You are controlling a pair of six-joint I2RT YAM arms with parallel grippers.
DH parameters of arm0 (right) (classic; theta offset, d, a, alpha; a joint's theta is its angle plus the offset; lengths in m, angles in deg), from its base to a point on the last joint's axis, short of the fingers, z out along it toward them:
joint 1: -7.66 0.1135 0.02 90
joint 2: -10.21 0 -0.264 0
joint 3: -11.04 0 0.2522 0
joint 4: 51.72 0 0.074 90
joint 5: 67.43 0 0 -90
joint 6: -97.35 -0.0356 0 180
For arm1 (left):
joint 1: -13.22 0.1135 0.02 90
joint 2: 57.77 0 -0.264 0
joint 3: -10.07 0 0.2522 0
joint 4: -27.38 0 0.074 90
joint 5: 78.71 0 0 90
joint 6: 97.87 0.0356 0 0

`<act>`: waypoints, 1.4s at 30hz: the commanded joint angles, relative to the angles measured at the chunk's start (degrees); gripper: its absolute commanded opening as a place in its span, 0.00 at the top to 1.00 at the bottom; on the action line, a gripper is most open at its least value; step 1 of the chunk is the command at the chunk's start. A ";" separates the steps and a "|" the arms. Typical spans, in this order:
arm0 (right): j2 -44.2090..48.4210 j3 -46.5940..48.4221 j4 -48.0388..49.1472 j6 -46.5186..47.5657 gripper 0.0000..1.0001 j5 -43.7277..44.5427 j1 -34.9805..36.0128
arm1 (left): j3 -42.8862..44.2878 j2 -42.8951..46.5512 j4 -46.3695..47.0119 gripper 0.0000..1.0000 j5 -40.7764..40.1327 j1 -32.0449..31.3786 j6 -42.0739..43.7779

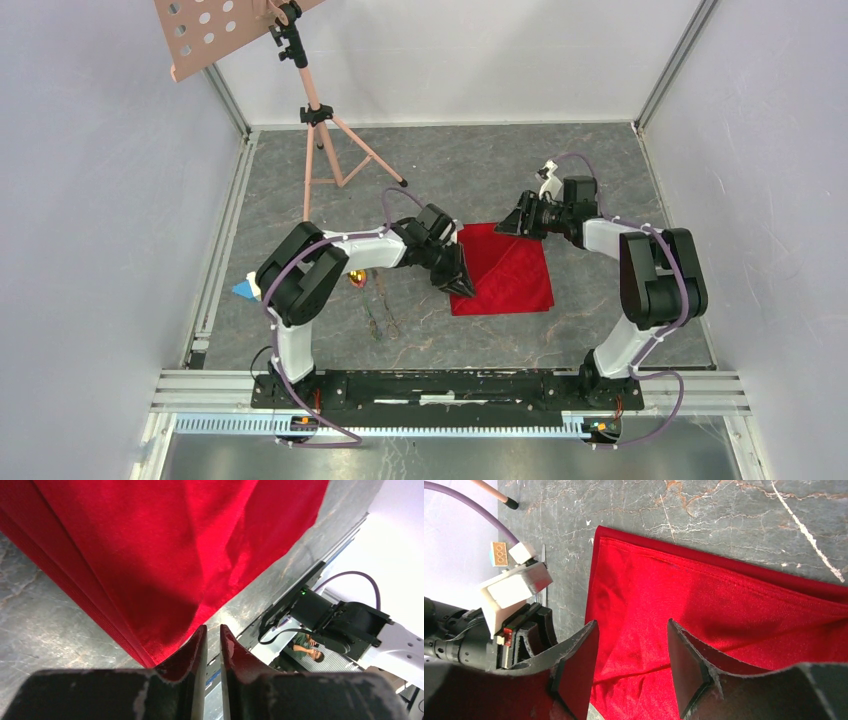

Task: Fold the napkin into a case and place the utensils inside
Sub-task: Smooth out the top corner of the square-folded napkin at the center of the board.

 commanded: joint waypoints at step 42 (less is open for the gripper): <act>25.85 -16.62 -27.69 14.60 0.50 33.78 10.56 | -8.03 21.27 -3.72 0.50 -2.14 9.38 5.75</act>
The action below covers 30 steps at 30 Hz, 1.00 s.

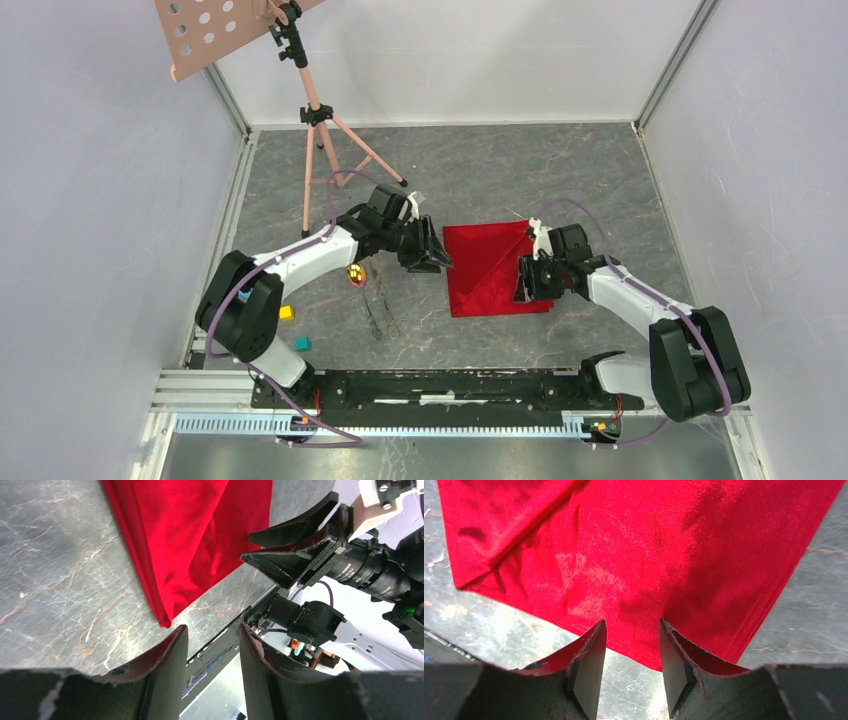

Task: Fold the napkin into a case and place the utensils inside
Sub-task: Smooth out the top corner of the square-folded napkin at the center of the board, then pick up the upper triangle-folded napkin from the center of the board.

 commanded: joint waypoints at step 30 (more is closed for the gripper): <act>-16.45 24.47 -10.93 -8.78 0.55 25.95 39.14 | -15.65 17.26 1.24 0.46 -2.25 9.93 1.38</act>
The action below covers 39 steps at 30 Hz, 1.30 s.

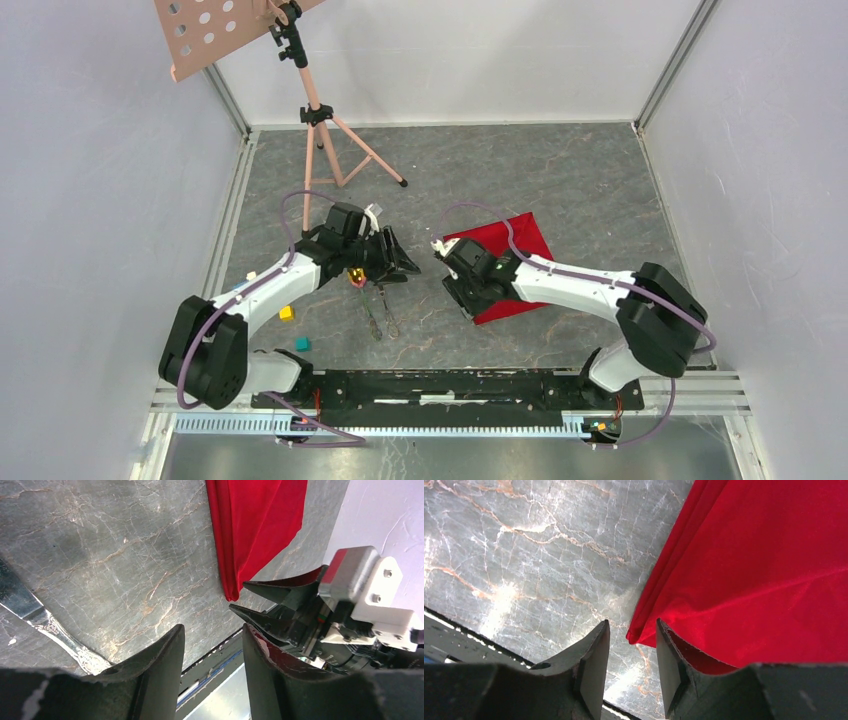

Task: Fold the napkin into a case and place the utensils inside
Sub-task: Pick up the upper triangle-folded napkin from the center of the board.

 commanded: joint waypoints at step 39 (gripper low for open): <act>-7.28 -4.91 5.78 -1.93 0.79 13.97 3.26 | -0.83 -0.01 1.86 0.46 0.67 1.88 1.39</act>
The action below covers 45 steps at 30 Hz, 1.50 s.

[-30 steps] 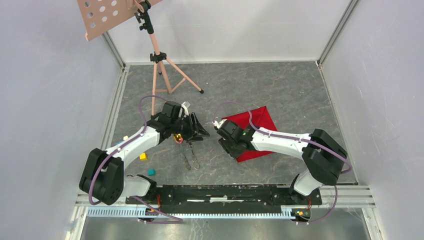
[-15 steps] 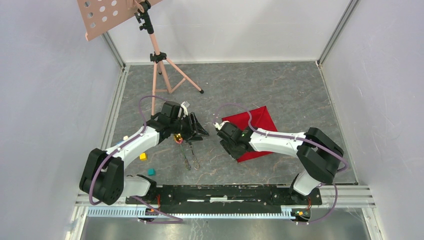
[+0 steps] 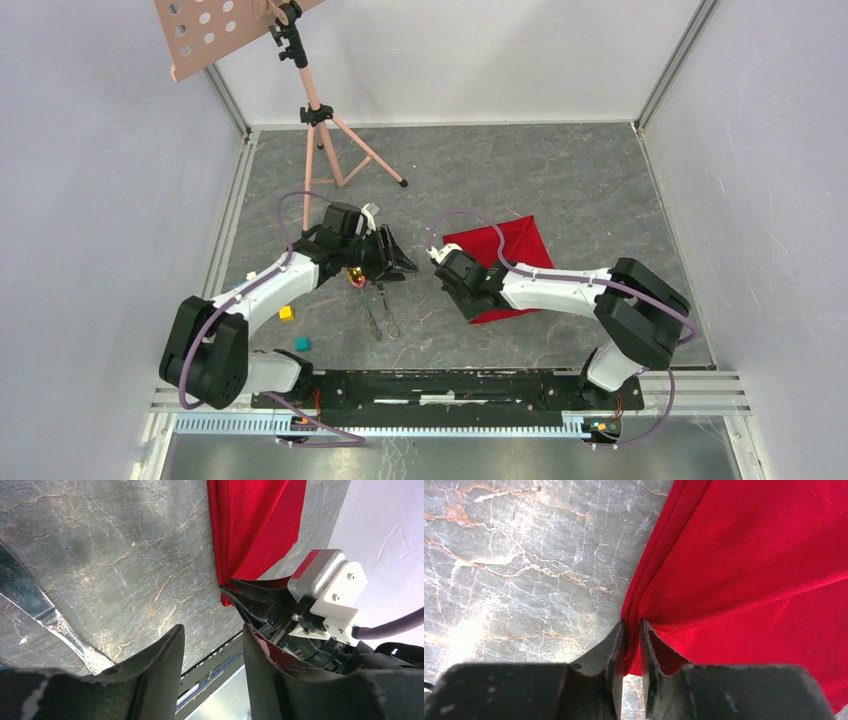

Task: Fold the napkin into a case and place the utensils inside
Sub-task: Pick up the upper triangle-folded napkin from the center of the board.

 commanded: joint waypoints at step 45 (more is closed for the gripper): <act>10.92 -9.13 12.91 1.70 1.00 -2.04 -3.12 | 6.25 -33.45 39.40 0.08 1.09 -6.80 -30.54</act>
